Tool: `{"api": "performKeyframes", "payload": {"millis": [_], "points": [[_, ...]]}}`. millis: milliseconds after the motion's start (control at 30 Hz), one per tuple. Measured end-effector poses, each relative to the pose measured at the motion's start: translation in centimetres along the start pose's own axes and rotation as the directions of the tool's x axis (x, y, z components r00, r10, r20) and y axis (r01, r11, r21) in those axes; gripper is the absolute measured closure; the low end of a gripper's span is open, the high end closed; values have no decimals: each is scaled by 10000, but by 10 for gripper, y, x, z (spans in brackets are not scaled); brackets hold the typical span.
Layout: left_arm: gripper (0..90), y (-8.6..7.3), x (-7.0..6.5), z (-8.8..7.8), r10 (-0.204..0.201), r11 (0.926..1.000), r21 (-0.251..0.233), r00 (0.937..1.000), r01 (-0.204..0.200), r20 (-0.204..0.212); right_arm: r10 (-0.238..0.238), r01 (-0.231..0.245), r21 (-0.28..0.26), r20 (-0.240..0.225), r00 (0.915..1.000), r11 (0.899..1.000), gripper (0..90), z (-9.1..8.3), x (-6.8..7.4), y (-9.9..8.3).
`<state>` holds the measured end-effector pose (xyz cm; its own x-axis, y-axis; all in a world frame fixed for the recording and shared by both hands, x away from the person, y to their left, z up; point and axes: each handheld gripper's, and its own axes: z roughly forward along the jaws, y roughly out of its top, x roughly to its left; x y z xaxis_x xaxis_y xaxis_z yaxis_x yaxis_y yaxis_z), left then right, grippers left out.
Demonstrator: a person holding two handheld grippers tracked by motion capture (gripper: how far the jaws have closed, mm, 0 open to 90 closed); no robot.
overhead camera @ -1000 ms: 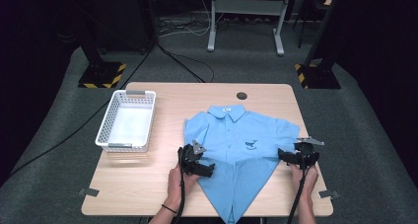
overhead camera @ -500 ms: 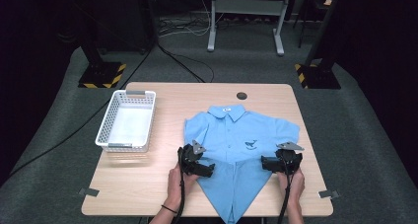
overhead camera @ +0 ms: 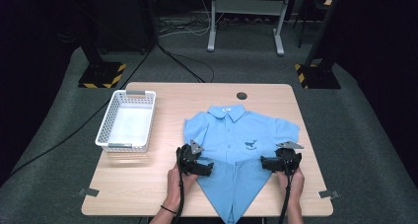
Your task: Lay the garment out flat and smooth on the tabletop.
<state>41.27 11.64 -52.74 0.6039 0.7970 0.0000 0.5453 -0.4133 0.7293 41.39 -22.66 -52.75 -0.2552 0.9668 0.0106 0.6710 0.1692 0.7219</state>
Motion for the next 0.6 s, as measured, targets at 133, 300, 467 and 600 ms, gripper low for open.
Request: {"api": "performKeyframes", "payload": {"millis": [133, 300, 467, 600], "points": [[42, -1, 2, -1, -211, 9997, -103, 9997, 209, -152, -17, 17, 15, -39, 10000, 10000, 0, 0, 0, 0], [45, 1, 12, -3, -1044, 9940, -336, 9945, 1045, 51, -115, 115, 8, -161, 9998, 9999, 0, 1, 0, 1], [82, 8, 21, 4, -1605, 9869, -208, 9866, 1599, -294, -119, 119, 6, -167, 9998, 9999, 0, 1, 0, 1], [170, 12, 21, 4, -1552, 9879, -49, 9853, 1552, -716, -146, 146, -5, -182, 9997, 9999, 2, 1, 0, 1]]}}
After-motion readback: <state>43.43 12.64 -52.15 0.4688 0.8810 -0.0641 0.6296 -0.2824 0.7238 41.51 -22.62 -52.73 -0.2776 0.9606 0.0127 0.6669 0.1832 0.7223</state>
